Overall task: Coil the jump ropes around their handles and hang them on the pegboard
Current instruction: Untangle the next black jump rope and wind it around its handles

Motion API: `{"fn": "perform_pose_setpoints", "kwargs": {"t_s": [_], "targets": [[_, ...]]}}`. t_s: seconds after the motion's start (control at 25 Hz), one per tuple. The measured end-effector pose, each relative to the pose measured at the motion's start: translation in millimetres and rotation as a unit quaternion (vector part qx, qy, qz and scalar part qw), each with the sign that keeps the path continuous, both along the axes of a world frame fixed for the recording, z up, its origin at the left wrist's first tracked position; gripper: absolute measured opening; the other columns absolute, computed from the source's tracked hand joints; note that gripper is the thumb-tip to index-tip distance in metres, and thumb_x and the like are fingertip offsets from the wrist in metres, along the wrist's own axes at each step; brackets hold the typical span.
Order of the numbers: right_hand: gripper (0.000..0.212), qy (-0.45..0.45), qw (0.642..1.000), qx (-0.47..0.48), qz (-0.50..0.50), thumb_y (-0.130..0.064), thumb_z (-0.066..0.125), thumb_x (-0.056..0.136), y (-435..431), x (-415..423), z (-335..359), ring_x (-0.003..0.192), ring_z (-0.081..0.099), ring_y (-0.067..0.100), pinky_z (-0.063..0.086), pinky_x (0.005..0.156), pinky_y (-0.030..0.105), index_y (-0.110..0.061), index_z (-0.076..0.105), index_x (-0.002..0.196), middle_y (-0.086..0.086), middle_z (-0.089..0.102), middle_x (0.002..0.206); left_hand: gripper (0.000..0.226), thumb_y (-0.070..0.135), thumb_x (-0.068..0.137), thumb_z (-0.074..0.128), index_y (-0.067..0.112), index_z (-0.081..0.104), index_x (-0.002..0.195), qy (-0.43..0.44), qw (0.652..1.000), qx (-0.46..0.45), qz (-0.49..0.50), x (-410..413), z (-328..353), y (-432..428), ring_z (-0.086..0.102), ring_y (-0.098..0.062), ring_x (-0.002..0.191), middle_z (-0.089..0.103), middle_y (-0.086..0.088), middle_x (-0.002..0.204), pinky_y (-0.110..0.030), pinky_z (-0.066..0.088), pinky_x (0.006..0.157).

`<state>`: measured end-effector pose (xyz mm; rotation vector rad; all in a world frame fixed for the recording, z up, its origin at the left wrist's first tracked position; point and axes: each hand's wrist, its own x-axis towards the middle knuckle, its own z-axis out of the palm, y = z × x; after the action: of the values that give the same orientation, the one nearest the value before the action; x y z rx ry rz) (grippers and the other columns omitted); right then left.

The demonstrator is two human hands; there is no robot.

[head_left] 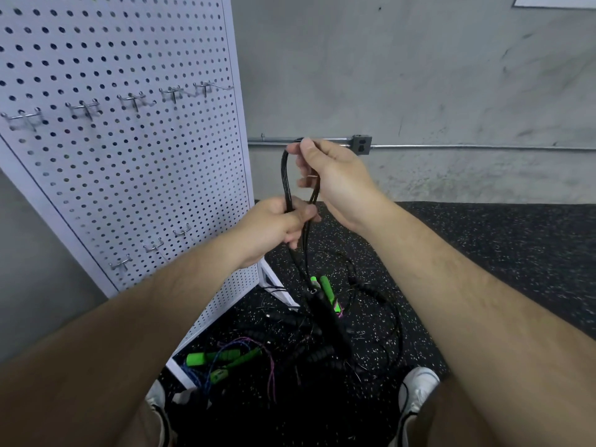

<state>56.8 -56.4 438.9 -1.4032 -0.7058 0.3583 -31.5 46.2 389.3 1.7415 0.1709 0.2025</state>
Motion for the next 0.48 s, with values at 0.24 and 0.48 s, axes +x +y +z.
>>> {"fn": "perform_pose_setpoints", "kwargs": {"t_s": [0.24, 0.48], "targets": [[0.032, -0.118, 0.944, -0.288, 0.110, -0.033, 0.051, 0.095, -31, 8, -39, 0.100, 0.060, -0.001, 0.043, 0.081, 0.023, -0.030, 0.063, 0.125, -0.011, 0.066, 0.123, 0.025, 0.024, 0.107, 0.047, 0.005, 0.060, 0.099, -0.056, 0.996, -0.051, 0.047, 2, 24, 23, 0.026, -0.012, 0.051, 0.031, 0.004, 0.058, -0.025, 0.025, 0.049], [0.013, -0.133, 0.923, -0.344, 0.113, -0.025, 0.071, 0.093, -17, 2, -60, 0.062, 0.059, 0.008, 0.053, 0.069, 0.027, -0.012, 0.073, 0.093, -0.005, 0.068, 0.073, 0.024, 0.025, 0.106, 0.050, 0.004, 0.062, 0.106, -0.081, 0.989, -0.083, 0.090, 1, 28, 42, 0.024, -0.010, 0.054, 0.030, 0.004, 0.060, -0.024, 0.023, 0.051]]}}
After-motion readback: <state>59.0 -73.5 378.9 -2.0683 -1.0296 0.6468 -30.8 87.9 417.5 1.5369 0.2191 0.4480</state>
